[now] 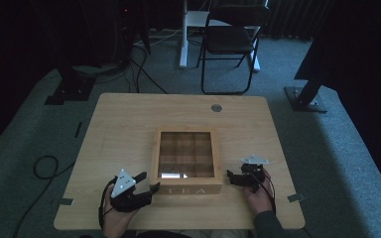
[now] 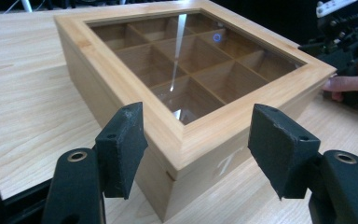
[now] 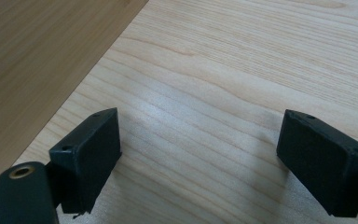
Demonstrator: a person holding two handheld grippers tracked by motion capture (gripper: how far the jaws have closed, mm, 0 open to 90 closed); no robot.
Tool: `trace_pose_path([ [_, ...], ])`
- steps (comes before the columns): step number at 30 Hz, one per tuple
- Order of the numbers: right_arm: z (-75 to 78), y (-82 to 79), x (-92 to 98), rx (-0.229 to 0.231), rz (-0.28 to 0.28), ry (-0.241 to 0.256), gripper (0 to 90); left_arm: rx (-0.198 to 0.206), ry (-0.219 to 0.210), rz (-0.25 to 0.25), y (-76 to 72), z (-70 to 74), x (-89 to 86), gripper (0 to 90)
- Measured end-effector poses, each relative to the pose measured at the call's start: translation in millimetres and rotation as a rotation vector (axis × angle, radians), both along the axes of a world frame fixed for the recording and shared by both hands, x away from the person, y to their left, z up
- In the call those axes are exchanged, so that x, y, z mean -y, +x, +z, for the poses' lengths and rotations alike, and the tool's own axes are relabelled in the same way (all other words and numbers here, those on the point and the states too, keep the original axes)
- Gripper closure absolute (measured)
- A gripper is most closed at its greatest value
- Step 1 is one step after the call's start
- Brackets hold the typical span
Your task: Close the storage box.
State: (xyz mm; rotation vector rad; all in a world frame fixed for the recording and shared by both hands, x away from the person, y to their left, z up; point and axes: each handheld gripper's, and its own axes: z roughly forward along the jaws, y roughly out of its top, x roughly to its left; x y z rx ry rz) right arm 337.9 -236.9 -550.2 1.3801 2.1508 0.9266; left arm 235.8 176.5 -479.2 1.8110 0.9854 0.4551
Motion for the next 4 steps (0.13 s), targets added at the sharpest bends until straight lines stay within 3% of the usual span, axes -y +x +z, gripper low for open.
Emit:
trace_pose_path([
  [4,0.0,0.0,-0.2,0.000,-0.002,0.000,13.0,-0.018,0.004,0.012,3.4,-3.7,-1.1,35.4],
])
